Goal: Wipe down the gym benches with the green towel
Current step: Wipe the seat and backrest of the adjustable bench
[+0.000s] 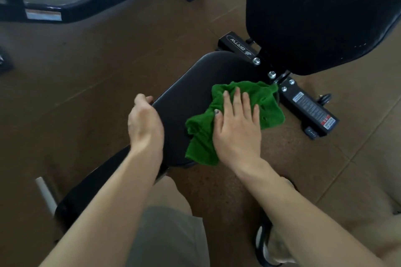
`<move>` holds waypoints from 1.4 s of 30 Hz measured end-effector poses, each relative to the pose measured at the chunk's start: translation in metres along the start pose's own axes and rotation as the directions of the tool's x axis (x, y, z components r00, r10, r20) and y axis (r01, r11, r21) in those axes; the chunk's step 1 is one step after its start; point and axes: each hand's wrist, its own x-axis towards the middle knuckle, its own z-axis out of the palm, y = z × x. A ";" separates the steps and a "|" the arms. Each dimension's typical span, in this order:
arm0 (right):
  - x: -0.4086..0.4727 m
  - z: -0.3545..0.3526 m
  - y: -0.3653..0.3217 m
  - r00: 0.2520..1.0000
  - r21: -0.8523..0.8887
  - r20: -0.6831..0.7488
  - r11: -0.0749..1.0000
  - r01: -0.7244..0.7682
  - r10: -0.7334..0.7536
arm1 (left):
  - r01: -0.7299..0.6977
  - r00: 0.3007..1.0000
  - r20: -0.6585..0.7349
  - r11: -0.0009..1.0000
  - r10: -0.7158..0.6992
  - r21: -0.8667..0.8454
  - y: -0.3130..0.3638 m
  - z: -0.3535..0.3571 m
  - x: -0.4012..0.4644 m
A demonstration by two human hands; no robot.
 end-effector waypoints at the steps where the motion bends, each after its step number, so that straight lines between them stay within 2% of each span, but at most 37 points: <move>1: 0.007 0.003 -0.015 0.999 0.004 0.026 0.999 0.036 -0.036 | 0.119 0.990 0.094 0.975 -0.103 -0.187 0.003 -0.008 0.001; 3: 0.026 0.007 -0.049 0.989 -0.002 0.083 0.992 0.125 -0.124 | 0.190 0.967 0.226 0.917 -0.113 -0.351 0.003 -0.022 0.001; 5: 0.033 0.013 -0.078 0.969 -0.018 0.129 0.977 0.214 -0.210 | 0.162 0.961 0.269 0.908 -0.057 -0.386 -0.003 -0.029 0.002; 9: 0.010 0.021 -0.096 0.915 0.002 0.156 0.927 0.376 -0.372 | 0.136 0.942 0.335 0.949 -0.035 -0.283 -0.005 -0.041 0.008; 12: -0.015 0.023 -0.089 0.875 0.007 0.090 0.879 0.478 -0.476 | 0.066 0.937 0.350 0.983 -0.001 -0.174 -0.002 -0.049 0.013; 15: -0.032 0.030 -0.081 0.828 0.000 0.004 0.828 0.560 -0.560 | -0.029 0.956 0.292 0.999 0.021 0.022 0.009 -0.051 0.013; 17: -0.040 0.034 -0.071 0.797 0.030 -0.040 0.796 0.604 -0.603 | -0.158 0.958 0.268 0.970 0.105 0.186 0.017 -0.045 0.007; 20: -0.049 0.034 -0.045 0.718 0.037 -0.095 0.718 0.695 -0.690 | -0.395 0.896 0.329 0.873 0.297 0.285 0.024 -0.025 -0.005; 22: -0.050 0.033 -0.021 0.683 0.046 -0.108 0.682 0.730 -0.723 | -0.473 0.857 0.379 0.826 0.350 0.306 0.025 -0.011 -0.011; 23: -0.049 0.031 -0.008 0.693 0.053 -0.120 0.692 0.720 -0.711 | -0.505 0.837 0.410 0.800 0.363 0.322 0.024 -0.005 -0.014; 25: -0.041 0.022 0.019 0.773 0.088 -0.162 0.771 0.630 -0.613 | -0.537 0.816 0.451 0.765 0.362 0.356 0.021 0.007 -0.019; 27: -0.032 0.003 0.040 0.892 0.263 -0.177 0.853 0.450 -0.416 | -0.566 0.796 0.487 0.729 0.360 0.386 0.017 0.016 -0.026; 28: -0.026 -0.010 0.047 0.946 0.405 -0.159 0.856 0.323 -0.281 | -0.580 0.786 0.503 0.711 0.360 0.397 0.015 0.020 -0.031; 29: -0.021 -0.025 0.051 0.980 0.544 -0.124 0.816 0.196 -0.153 | -0.591 0.776 0.516 0.704 0.363 0.394 0.014 0.025 -0.036; 30: -0.016 -0.040 0.052 0.996 0.676 -0.081 0.733 0.076 -0.028 | -0.601 0.766 0.527 0.701 0.368 0.383 0.014 0.029 -0.042; 31: -0.011 -0.055 0.052 0.996 0.805 -0.037 0.593 -0.022 0.087 | -0.611 0.755 0.538 0.699 0.375 0.371 0.014 0.034 -0.049; 33: -0.005 -0.083 0.053 0.970 0.974 0.090 0.183 -0.133 0.225 | -0.644 0.716 0.575 0.694 0.396 0.323 0.019 0.042 -0.064; 34: -0.006 -0.097 0.054 0.962 0.988 0.150 -0.011 -0.152 0.228 | -0.646 0.692 0.600 0.715 0.401 0.268 0.024 0.048 -0.071; 35: -0.010 -0.111 0.053 0.958 0.973 0.200 -0.157 -0.170 0.204 | -0.631 0.667 0.628 0.753 0.402 0.187 0.030 0.054 -0.079; 36: -0.013 -0.122 0.053 0.954 0.958 0.225 -0.221 -0.180 0.198 | -0.581 0.646 0.661 0.808 0.383 0.099 0.038 0.058 -0.088; 38: -0.019 -0.142 0.054 0.950 0.951 0.243 -0.241 -0.193 0.196 | -0.458 0.621 0.702 0.888 0.349 -0.036 0.053 0.069 -0.101; 40: -0.025 -0.161 0.053 0.956 0.958 0.238 -0.202 -0.202 0.171 | -0.499 0.594 0.710 0.865 0.378 -0.043 0.063 0.076 -0.116; 42: -0.027 -0.177 0.051 0.960 0.971 0.221 -0.135 -0.199 0.170 | -0.596 0.601 0.672 0.803 0.433 0.016 0.070 0.080 -0.129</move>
